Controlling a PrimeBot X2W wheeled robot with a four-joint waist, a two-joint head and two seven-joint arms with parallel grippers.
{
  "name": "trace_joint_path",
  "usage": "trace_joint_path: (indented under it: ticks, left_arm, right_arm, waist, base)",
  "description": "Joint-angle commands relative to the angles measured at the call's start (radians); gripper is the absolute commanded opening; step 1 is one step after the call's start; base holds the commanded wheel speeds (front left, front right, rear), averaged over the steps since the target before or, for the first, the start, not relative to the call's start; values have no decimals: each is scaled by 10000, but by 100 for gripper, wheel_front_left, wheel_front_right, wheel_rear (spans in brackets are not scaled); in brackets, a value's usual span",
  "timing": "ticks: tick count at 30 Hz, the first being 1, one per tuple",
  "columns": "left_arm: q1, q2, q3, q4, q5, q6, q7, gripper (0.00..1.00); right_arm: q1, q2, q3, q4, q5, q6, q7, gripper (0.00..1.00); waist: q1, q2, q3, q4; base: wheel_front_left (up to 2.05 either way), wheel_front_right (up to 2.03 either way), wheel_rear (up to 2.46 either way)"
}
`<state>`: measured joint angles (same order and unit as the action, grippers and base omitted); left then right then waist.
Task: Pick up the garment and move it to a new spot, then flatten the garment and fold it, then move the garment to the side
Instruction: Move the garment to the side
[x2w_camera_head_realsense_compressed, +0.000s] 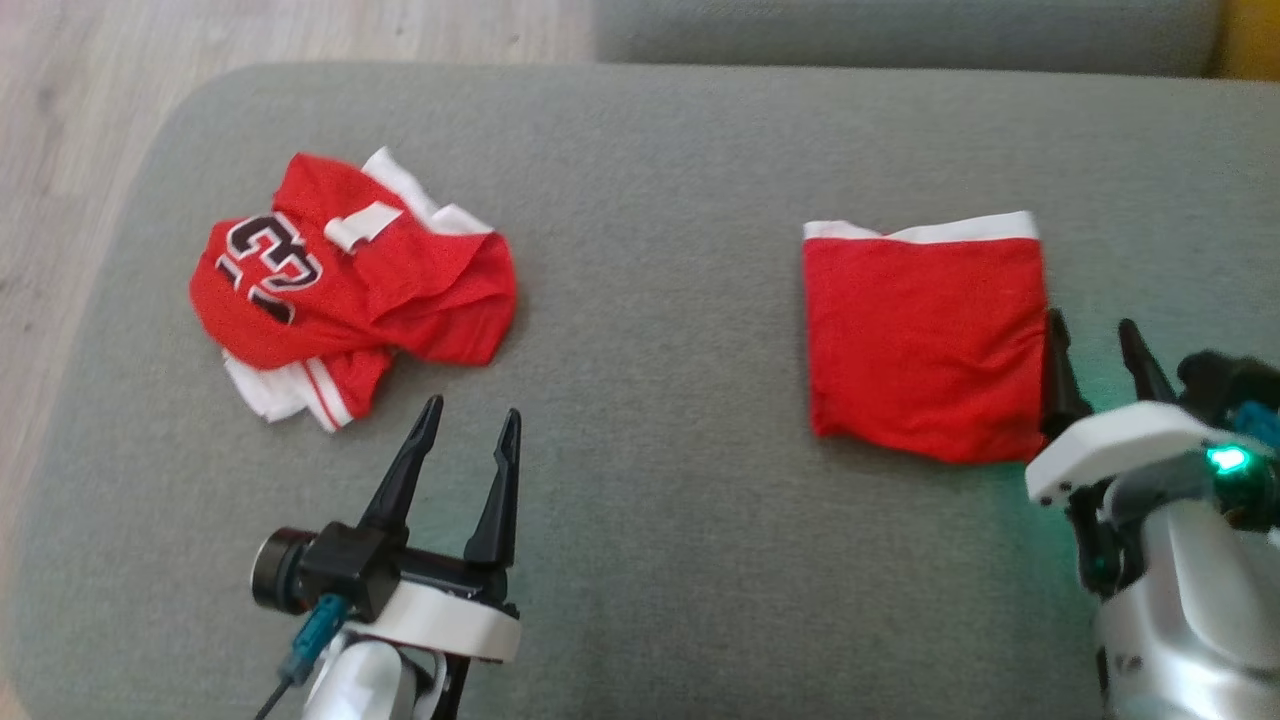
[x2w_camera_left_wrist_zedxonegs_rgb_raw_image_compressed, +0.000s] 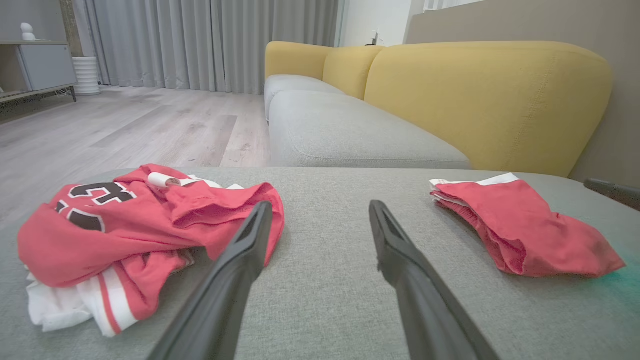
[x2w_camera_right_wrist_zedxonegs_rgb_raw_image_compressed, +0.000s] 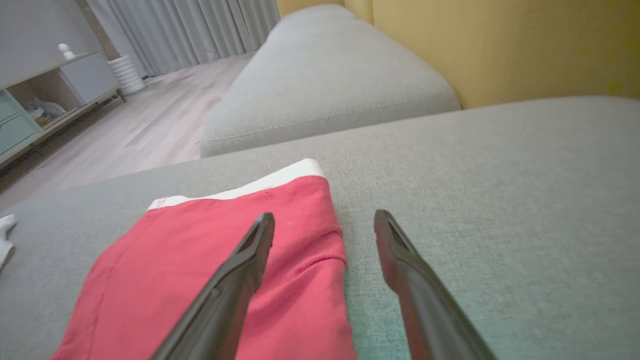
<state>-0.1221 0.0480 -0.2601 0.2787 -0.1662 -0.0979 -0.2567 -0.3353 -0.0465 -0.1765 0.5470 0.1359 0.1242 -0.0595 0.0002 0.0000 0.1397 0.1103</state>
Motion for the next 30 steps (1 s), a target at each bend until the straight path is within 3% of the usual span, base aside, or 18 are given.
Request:
trace_joint_path:
  ticks: [1,13,14,15,16,20,23,30]
  left_arm:
    - [-452,22,223,-289,-1,-46,-51,100]
    - [-662,22,206,-220,-79,-76,-51,100]
    - [-674,22,217,-223,-78,-73,-51,100]
    - [-684,22,226,-225,-77,-66,-51,100]
    - [-689,22,236,-228,-76,-57,-51,100]
    - [-637,22,322,-222,-70,-3,-51,100]
    - [-595,22,370,-251,-66,9,-51,100]
    - [-670,22,376,-400,-99,9,-51,100]
  right_arm:
    - [-581,-37,-4,156,-254,65,198,100]
    - [-2156,-37,-787,3444,-1386,65,1571,100]
    - [-2239,-37,-725,3668,-1398,65,1648,80]
    - [-2311,-37,-650,3816,-1445,65,1631,24]
    - [-2367,-37,-568,3881,-1573,65,1542,0]
    - [-2507,-47,-238,3711,-2490,65,1161,0]
    - [-2571,-437,-36,3390,-3192,65,1106,0]
    - [-2557,-2791,166,2865,-4131,65,1417,0]
  waist:
    - [-2,0,298,300]
    - [-2,0,559,681]
    - [-2,0,556,681]
    - [-2,0,548,672]
    - [-2,0,533,655]
    - [-2,0,394,477]
    - [-2,0,327,331]
    - [-2,0,484,224]
  base:
    - [0,0,0]
    - [0,0,0]
    - [0,0,0]
    - [0,0,0]
    - [0,0,0]
    - [0,0,0]
    - [0,0,0]
    - [0,0,0]
